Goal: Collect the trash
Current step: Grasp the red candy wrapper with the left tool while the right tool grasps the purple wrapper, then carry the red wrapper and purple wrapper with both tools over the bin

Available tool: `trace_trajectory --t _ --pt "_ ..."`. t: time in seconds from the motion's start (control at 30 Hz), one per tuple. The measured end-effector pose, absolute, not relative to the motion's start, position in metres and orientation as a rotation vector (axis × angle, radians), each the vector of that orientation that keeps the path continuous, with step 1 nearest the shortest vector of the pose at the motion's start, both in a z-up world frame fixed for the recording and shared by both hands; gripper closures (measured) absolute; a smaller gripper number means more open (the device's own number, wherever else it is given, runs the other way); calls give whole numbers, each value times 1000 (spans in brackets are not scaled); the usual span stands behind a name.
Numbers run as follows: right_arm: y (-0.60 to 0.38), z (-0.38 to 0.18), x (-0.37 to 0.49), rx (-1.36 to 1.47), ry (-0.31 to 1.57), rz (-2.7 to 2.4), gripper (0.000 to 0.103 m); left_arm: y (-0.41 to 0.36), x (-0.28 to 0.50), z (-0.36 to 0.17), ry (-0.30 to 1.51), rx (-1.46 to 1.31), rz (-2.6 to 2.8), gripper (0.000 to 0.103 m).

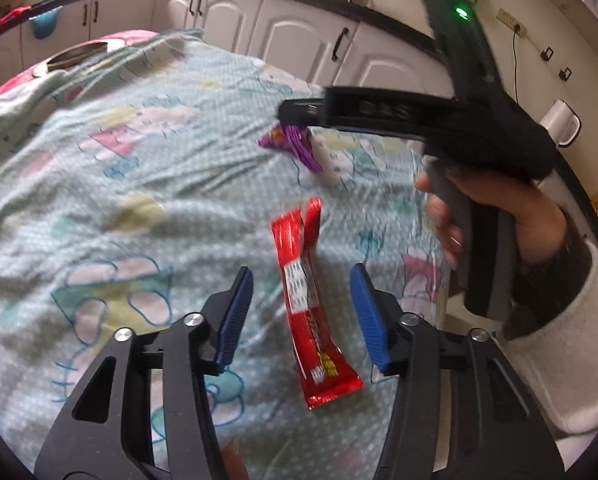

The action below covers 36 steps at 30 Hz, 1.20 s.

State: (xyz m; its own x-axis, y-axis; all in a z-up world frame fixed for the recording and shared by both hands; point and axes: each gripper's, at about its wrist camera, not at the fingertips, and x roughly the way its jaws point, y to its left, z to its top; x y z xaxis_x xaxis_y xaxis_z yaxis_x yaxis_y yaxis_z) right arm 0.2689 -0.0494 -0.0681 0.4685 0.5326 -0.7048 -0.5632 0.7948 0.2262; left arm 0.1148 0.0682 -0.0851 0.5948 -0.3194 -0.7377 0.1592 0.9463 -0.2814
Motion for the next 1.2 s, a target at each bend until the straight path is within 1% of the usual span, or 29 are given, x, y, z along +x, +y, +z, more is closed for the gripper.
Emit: trace_trajectory --t 0.03,0.13,0.2,0.27,0.3,0.33,0.37,0.53,0.83,1.2 --pt "-46 -73 271 -43 863 676 28 67 114 -87 901 -188 -280 64" --pt "-40 -83 275 -52 891 676 40 65 114 -92 923 -175 -277 66" --pt "-39 -89 276 -47 905 680 55 66 113 -92 926 -169 -271 69" --pt "-41 -93 276 -37 913 693 61 66 114 -93 932 -165 -265 75" --pt "-43 -93 275 -38 909 694 65 66 115 -94 935 -163 -262 79" --pt "-44 -93 273 -44 900 698 66 66 114 -94 939 -162 -260 86" --pt "-46 -93 271 -45 896 701 70 65 114 -95 942 -161 -262 90" --pt "-63 -92 264 -30 881 705 73 57 115 -95 940 -132 -259 96" --pt "-110 -81 242 -11 821 658 75 43 125 -88 915 -113 -264 97" --pt "-186 -49 216 52 713 571 75 8 154 -51 807 -102 -298 97"
